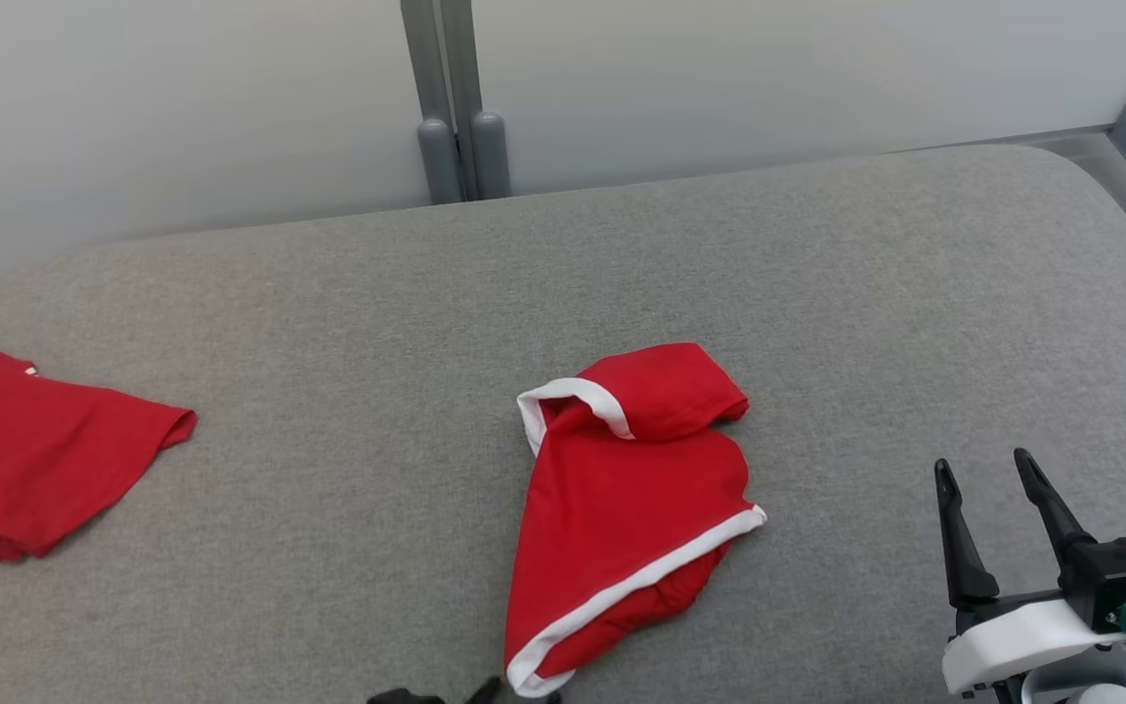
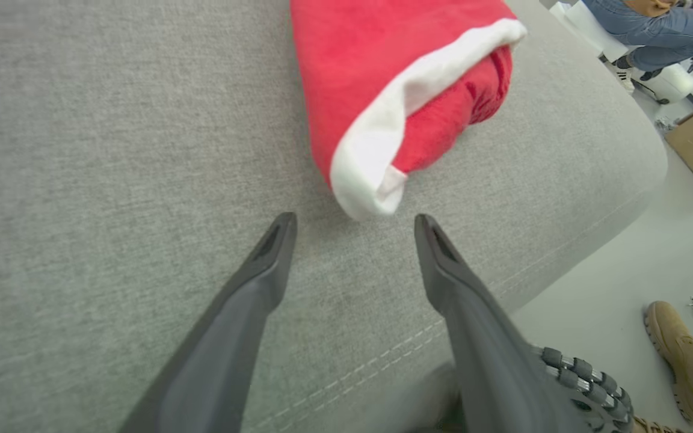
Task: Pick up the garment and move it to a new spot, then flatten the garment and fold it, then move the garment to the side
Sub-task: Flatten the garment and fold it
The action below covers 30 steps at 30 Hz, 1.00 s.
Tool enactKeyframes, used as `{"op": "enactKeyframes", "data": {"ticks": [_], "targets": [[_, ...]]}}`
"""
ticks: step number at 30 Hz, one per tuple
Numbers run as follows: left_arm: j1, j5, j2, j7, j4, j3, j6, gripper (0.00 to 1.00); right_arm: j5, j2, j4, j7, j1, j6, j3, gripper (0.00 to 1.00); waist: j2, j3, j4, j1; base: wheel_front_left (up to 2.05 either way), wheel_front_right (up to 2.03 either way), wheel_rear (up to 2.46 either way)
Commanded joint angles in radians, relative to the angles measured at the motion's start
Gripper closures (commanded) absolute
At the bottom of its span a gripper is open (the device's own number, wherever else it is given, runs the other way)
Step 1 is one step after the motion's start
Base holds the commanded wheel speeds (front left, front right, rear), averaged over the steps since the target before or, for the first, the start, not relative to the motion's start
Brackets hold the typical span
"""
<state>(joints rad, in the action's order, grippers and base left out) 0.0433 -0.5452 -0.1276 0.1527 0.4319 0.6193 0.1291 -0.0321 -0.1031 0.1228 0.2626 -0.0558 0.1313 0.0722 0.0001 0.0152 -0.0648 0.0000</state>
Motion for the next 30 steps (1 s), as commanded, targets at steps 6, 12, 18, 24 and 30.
{"op": "enactKeyframes", "data": {"ticks": [6, 12, 18, 24, 30], "targets": [[-0.108, -0.019, 0.022, 0.037, 0.118, 0.02, 0.002, 0.2, -0.005, 0.002, -0.002, 0.003, 0.013, -0.001, 0.002, 0.0, -0.0001, 0.026, -0.038, 0.0, 0.0, 0.0, 0.0], [-0.221, -0.084, -0.032, 0.044, 0.128, 0.03, 0.0, 1.0, -0.016, 0.015, 0.0, 0.003, 0.012, -0.001, 0.016, 0.0, -0.0001, 0.024, -0.046, 0.0, 0.0, 0.0, 0.0], [-0.382, -0.004, -0.135, -0.009, 0.027, 0.006, -0.046, 1.0, -0.021, 0.025, 0.011, 0.003, -0.005, -0.001, 0.022, 0.0, -0.0001, 0.005, -0.026, 0.0, 0.0, 0.0, 0.0], [-0.539, 0.276, -0.23, -0.149, -0.096, 0.104, -0.218, 1.0, -0.02, 0.032, 0.011, 0.003, -0.02, -0.001, 0.023, 0.0, -0.0001, -0.01, -0.003, 0.0, 0.0, 0.0, 0.0], [-0.522, 0.385, -0.262, -0.365, -0.185, 0.231, -0.213, 1.0, -0.021, 0.035, 0.013, 0.003, -0.029, -0.001, 0.028, 0.0, -0.0001, -0.016, 0.007, 0.0, 0.0, 0.0, 0.0]]}}
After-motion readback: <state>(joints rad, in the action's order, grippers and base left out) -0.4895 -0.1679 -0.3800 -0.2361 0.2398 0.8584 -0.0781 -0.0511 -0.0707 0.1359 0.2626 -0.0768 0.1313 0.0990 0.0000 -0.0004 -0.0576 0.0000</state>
